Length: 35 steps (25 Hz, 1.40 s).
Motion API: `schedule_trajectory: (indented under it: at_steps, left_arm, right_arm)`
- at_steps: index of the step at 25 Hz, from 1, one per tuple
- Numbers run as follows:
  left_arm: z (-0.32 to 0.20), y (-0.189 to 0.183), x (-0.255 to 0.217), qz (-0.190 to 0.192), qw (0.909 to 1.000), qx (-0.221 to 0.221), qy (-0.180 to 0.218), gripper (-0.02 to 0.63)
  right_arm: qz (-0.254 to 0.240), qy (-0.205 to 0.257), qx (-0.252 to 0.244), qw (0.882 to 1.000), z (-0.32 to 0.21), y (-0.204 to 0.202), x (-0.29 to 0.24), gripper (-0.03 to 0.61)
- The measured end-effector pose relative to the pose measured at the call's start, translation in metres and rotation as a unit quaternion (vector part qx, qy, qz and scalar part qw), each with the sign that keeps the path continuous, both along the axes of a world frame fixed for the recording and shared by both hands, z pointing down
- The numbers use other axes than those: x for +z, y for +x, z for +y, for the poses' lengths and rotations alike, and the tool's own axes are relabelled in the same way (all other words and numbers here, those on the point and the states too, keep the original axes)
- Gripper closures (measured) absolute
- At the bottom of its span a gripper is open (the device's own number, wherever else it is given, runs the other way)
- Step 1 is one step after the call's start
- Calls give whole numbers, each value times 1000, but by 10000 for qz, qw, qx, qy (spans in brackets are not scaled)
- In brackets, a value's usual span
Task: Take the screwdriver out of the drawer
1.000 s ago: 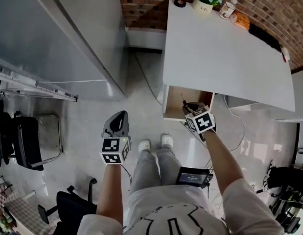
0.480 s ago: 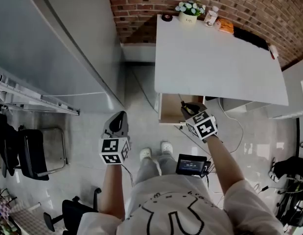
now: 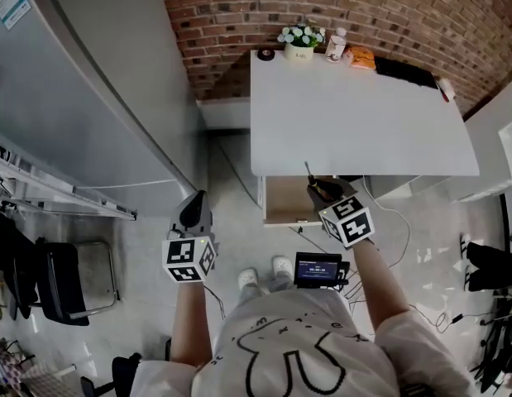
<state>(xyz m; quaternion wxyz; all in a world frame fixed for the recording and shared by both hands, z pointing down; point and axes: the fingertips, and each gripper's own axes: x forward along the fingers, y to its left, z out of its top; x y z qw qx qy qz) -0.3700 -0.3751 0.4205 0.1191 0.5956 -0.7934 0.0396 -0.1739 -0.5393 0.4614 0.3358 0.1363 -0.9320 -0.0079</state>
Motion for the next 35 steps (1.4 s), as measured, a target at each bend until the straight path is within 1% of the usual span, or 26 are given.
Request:
schedule_trajectory:
  at_steps: [3,5,7,10,12,16,18,20,22,24,27,35]
  left_arm:
    - [-8,-4,-15,-71,9998,-84,178,601]
    - [-14,-1,-27,-149,9994,-54,297,601]
    - [-20,2,-39,-248,9988,0,413,601]
    - [-21,9,-57,-422,9976,66,551,601]
    - [-20,12,-68,-537,9965,79,639,601]
    - [-19,15,-91,-799,9933,120,831,601]
    - [-19,17,-103,-955,9912,151,901,601]
    - [-18,17,-114,-1024,9895,156,1007,601]
    - [-19,19,-121,-1069,9880,179,1102,601]
    - [-20,21,-125,-1153,9866,243,1127,601]
    - [-23,25,-127,-1220,9851,332,1161,601]
    - [-31,26,-134,-1215,9833,447,1276,601]
  right_arm:
    - [-390,115,84,9991,-2,3,-22,502]
    - [-704,159,141,9973,-2,6,-38,502]
    - [-981,236,58,9949,2,8,-55,502]
    - [-1197,511,-168,9914,11,9,-76,502]
    - [-1292,723,-151,9889,13,13,-89,502]
    - [-1722,942,250,9802,7,25,-114,502]
    - [-1961,1006,498,9741,3,31,-126,501]
    - [-2219,1052,699,9668,0,37,-136,501]
    - [-2484,1120,816,9587,-1,41,-146,500]
    - [-2673,1148,817,9533,2,43,-152,501]
    - [-2673,1200,702,9535,7,41,-155,501]
    - [-2572,1255,723,9555,5,41,-155,502]
